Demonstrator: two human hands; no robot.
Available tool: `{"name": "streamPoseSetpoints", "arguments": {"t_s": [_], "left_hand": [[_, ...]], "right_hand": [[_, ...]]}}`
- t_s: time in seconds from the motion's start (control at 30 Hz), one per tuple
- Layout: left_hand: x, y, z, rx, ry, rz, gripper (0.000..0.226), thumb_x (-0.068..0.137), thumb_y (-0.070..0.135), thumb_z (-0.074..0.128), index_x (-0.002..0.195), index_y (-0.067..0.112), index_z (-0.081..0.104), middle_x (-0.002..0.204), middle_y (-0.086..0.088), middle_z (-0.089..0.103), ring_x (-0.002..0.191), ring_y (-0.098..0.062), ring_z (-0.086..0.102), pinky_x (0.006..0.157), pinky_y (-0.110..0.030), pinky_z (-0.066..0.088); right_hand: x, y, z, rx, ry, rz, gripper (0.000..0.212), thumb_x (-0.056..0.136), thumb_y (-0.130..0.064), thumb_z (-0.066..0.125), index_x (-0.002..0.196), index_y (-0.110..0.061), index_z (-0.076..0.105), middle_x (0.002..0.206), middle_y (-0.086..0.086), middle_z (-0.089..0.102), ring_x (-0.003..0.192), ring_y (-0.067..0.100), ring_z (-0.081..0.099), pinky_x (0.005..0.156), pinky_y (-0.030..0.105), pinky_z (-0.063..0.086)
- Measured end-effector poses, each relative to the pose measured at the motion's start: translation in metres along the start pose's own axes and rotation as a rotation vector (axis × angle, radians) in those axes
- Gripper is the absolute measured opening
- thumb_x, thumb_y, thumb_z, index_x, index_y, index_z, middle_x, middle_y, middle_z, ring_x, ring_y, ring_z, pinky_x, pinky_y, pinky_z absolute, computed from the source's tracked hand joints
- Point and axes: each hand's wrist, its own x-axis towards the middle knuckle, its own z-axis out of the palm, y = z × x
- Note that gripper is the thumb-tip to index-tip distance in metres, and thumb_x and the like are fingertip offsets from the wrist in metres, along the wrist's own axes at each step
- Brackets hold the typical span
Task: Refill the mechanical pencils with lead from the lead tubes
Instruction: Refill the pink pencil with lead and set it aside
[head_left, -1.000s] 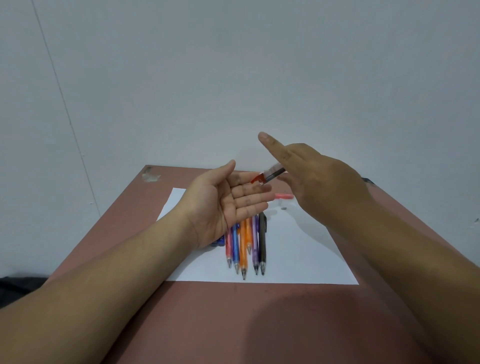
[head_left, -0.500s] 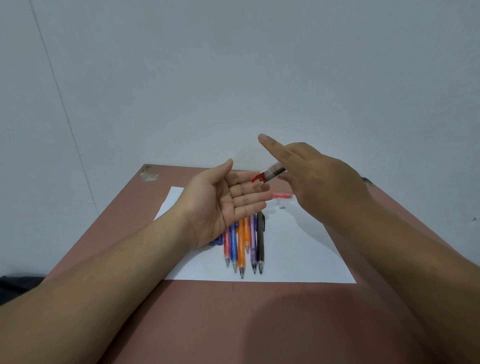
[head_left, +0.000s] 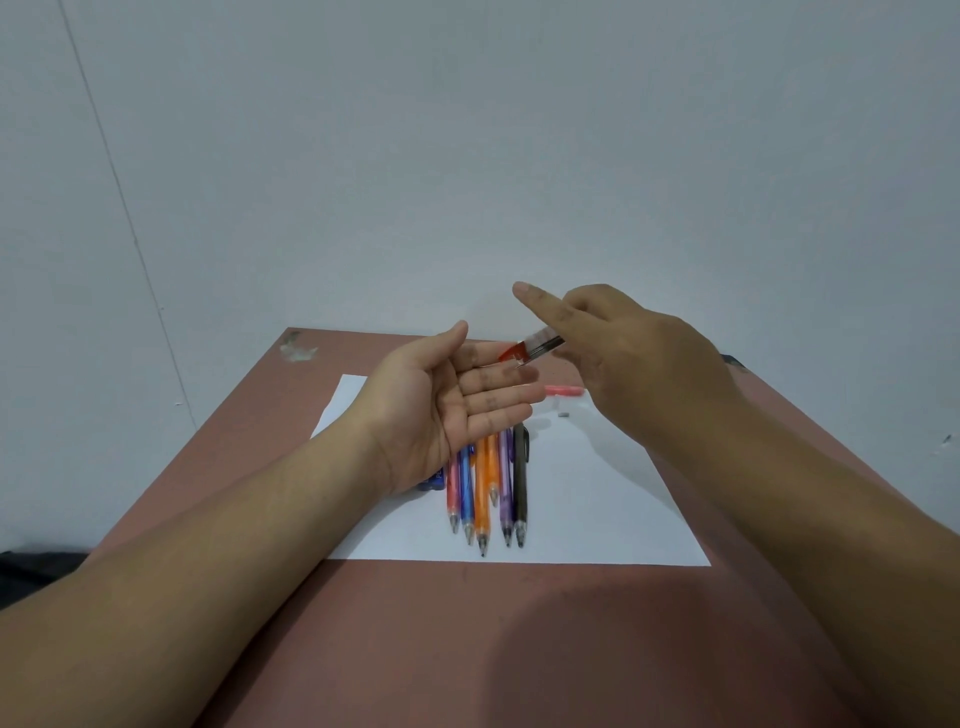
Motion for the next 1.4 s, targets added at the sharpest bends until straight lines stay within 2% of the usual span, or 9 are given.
{"name": "streamPoseSetpoints", "arguments": {"t_s": [0.13, 0.23, 0.33, 0.43, 0.57, 0.67, 0.87, 1.2, 1.4], "left_hand": [[0.0, -0.001, 0.001, 0.058, 0.008, 0.044, 0.037, 0.104, 0.02, 0.048, 0.128, -0.005, 0.06, 0.12, -0.027, 0.069, 0.112, -0.041, 0.068, 0.094, -0.044, 0.056], [0.002, -0.002, 0.002, 0.154, 0.036, 0.13, 0.031, 0.104, 0.014, 0.05, 0.126, -0.004, 0.061, 0.117, -0.024, 0.071, 0.109, -0.035, 0.071, 0.092, -0.042, 0.057], [0.002, -0.001, 0.001, 0.255, 0.11, 0.195, 0.024, 0.103, 0.014, 0.055, 0.119, -0.001, 0.064, 0.111, -0.02, 0.074, 0.104, -0.031, 0.073, 0.089, -0.04, 0.06], [0.003, -0.002, -0.001, 0.476, 0.216, 0.276, 0.02, 0.101, 0.021, 0.06, 0.11, 0.005, 0.068, 0.103, -0.011, 0.077, 0.098, -0.025, 0.075, 0.089, -0.041, 0.06], [0.004, -0.005, -0.001, 0.797, 0.328, 0.412, 0.016, 0.099, 0.03, 0.063, 0.098, 0.015, 0.069, 0.091, 0.003, 0.077, 0.086, -0.01, 0.075, 0.075, -0.023, 0.061], [0.003, -0.007, -0.001, 0.923, 0.321, 0.479, 0.011, 0.097, 0.034, 0.065, 0.094, 0.024, 0.07, 0.087, 0.008, 0.076, 0.083, -0.004, 0.073, 0.067, -0.013, 0.056], [0.003, -0.009, -0.003, 1.007, 0.324, 0.498, 0.008, 0.095, 0.036, 0.066, 0.098, 0.033, 0.072, 0.086, 0.014, 0.074, 0.082, -0.003, 0.071, 0.074, -0.019, 0.059], [0.004, -0.009, -0.001, 0.94, 0.311, 0.5, 0.008, 0.096, 0.027, 0.067, 0.098, 0.022, 0.074, 0.085, 0.009, 0.075, 0.08, -0.001, 0.072, 0.064, -0.01, 0.053], [0.006, -0.009, -0.002, 0.975, 0.317, 0.502, 0.011, 0.096, 0.031, 0.066, 0.095, 0.023, 0.073, 0.084, 0.009, 0.076, 0.079, -0.001, 0.072, 0.067, -0.012, 0.056]], "right_hand": [[-0.003, 0.001, 0.005, 0.003, 0.017, 0.017, 0.08, 0.08, 0.005, 0.077, 0.149, -0.025, 0.05, 0.101, 0.001, 0.063, 0.053, 0.016, 0.041, 0.045, 0.022, 0.03], [-0.007, 0.001, 0.009, 0.039, 0.043, 0.045, 0.064, 0.092, -0.01, 0.068, 0.15, -0.026, 0.049, 0.102, 0.001, 0.063, 0.058, 0.023, 0.053, 0.043, 0.03, 0.046], [-0.009, 0.0, 0.012, 0.06, 0.073, 0.1, 0.058, 0.095, -0.016, 0.065, 0.15, -0.027, 0.049, 0.103, 0.001, 0.064, 0.063, 0.028, 0.06, 0.047, 0.038, 0.053], [-0.01, -0.004, 0.013, 0.052, 0.08, 0.166, 0.056, 0.096, -0.017, 0.065, 0.149, -0.028, 0.049, 0.104, 0.0, 0.065, 0.063, 0.031, 0.06, 0.048, 0.036, 0.052], [-0.011, -0.008, 0.012, 0.034, 0.064, 0.208, 0.061, 0.093, -0.014, 0.071, 0.149, -0.027, 0.051, 0.103, 0.001, 0.067, 0.061, 0.028, 0.059, 0.047, 0.029, 0.048], [-0.013, -0.009, 0.015, 0.038, 0.031, 0.217, 0.062, 0.096, -0.017, 0.069, 0.152, -0.029, 0.046, 0.105, 0.0, 0.066, 0.063, 0.028, 0.061, 0.048, 0.035, 0.054], [-0.015, -0.012, 0.016, 0.028, 0.0, 0.236, 0.063, 0.099, -0.022, 0.065, 0.155, -0.031, 0.038, 0.111, 0.001, 0.066, 0.071, 0.027, 0.065, 0.054, 0.038, 0.058], [-0.017, -0.015, 0.015, 0.038, -0.002, 0.231, 0.062, 0.098, -0.022, 0.064, 0.155, -0.026, 0.04, 0.111, 0.005, 0.068, 0.072, 0.027, 0.065, 0.055, 0.038, 0.06], [-0.017, -0.017, 0.017, 0.046, -0.004, 0.242, 0.063, 0.097, -0.021, 0.066, 0.155, -0.027, 0.04, 0.111, 0.005, 0.069, 0.072, 0.026, 0.065, 0.056, 0.038, 0.06]]}}
